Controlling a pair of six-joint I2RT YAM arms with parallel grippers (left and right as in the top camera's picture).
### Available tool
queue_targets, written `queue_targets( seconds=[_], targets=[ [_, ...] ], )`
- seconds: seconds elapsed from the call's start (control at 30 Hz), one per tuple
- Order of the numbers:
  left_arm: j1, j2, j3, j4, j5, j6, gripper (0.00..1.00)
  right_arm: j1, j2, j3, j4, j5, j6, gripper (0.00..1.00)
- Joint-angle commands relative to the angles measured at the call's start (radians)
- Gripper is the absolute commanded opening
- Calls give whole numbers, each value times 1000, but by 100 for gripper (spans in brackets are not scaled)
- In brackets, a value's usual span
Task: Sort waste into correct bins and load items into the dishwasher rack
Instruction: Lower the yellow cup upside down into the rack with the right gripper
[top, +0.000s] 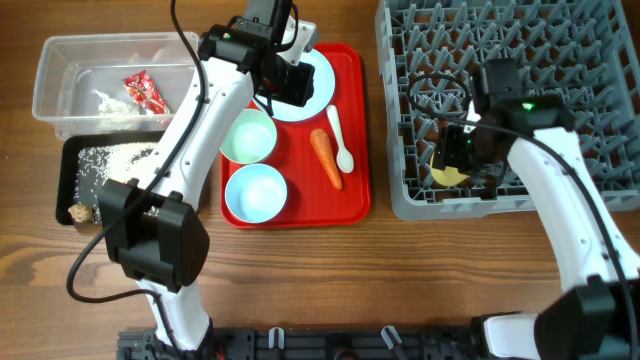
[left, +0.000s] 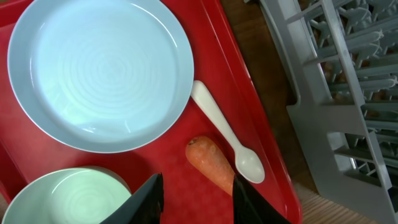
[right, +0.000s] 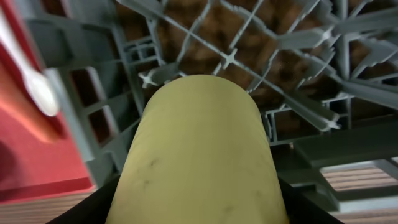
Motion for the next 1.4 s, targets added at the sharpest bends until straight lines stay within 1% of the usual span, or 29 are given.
queue_targets(
  seconds=[0.0, 0.23, 0.4, 0.5, 0.67, 0.87, 0.9, 0.93, 1.03, 1.1, 1.2, 1.37],
  targets=[
    [3, -2, -13, 0, -14, 5, 36, 4, 42, 11, 2, 2, 18, 57],
    [3, -2, -13, 0, -14, 5, 35, -8, 51, 11, -6, 11, 18, 57],
    [3, -2, -13, 0, -14, 4, 35, -61, 51, 11, -9, 1, 17, 57],
    [3, -2, -13, -1, -14, 4, 35, -85, 51, 11, -7, -40, -14, 57],
    [3, -2, -13, -1, -14, 4, 35, -85, 51, 11, -8, -47, -26, 57],
    [3, -2, -13, -11, -14, 5, 37, -86, 52, -21, 14, -42, -27, 66],
    [3, -2, -13, -15, -14, 5, 37, -86, 53, -29, 16, -42, -26, 68],
    [3, -2, -13, -18, -14, 5, 37, -86, 55, -30, 14, -43, -26, 73],
    [3, -2, -13, -23, -14, 5, 37, -86, 55, -30, 18, -60, -27, 79],
    [3, -2, -13, -24, -14, 4, 37, -86, 55, -30, 21, -71, -26, 81],
    [3, -2, -13, -23, -13, 4, 38, -86, 55, -28, 21, -73, -27, 87],
    [3, -2, -13, -23, -13, 4, 38, -86, 55, 0, 17, -102, -27, 90]
  ],
)
